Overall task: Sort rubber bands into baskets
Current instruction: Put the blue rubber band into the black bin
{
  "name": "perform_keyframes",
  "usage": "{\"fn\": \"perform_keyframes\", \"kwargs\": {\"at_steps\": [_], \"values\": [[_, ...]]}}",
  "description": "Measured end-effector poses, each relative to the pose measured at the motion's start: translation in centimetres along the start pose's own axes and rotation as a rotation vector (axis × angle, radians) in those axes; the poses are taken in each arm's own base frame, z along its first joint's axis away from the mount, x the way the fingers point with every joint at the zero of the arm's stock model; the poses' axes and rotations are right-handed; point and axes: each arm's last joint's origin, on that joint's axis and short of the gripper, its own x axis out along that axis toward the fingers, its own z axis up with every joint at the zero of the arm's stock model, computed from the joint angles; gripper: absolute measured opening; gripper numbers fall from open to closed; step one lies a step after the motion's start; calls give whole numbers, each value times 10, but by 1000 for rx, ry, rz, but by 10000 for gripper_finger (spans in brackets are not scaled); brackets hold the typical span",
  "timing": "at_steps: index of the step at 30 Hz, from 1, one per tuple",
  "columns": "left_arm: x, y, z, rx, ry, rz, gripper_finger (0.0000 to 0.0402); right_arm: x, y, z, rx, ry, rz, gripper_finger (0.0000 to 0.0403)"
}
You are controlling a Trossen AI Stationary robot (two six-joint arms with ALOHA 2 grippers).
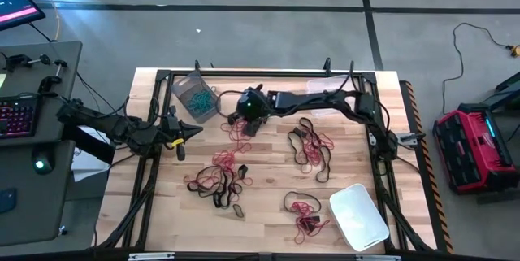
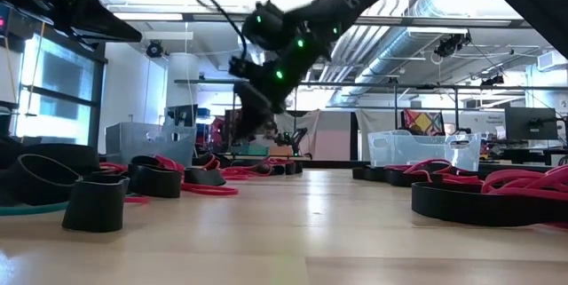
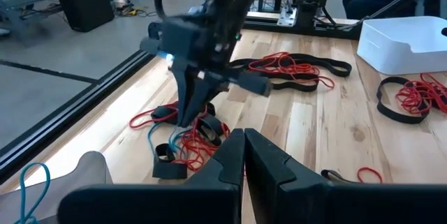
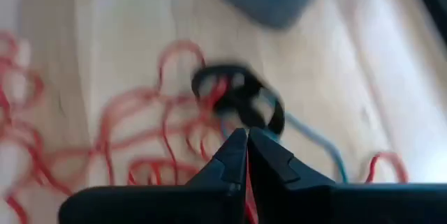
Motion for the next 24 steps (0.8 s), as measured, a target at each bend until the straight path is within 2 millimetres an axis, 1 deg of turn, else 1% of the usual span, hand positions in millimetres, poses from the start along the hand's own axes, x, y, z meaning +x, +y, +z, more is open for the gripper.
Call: {"fn": "perform_keyframes", "kwargs": {"at_steps": [3,5,8,12,15,17,19,21,24], "values": [[0,0,0,2,0,0,3,-1,2,0,47,15,-90,9],[0,0,0,9,0,0,3,1,2,-5,64,31,-105,25],[0,0,0,10,0,0,3,11,-1,-10,89,40,-111,70],[0,0,0,10,3,-7,3,32,-4,-25,90,85,-117,134],[0,0,0,9,4,-9,3,36,-11,-25,110,73,-135,161],[0,0,0,9,5,-9,3,36,-15,-23,117,53,-148,164],[0,0,0,8,4,-9,3,36,-19,-23,124,44,-154,153],[0,0,0,9,5,-9,3,36,-23,-23,126,42,-142,129],[0,0,0,9,5,-10,3,37,-26,-24,122,48,-102,73]]}}
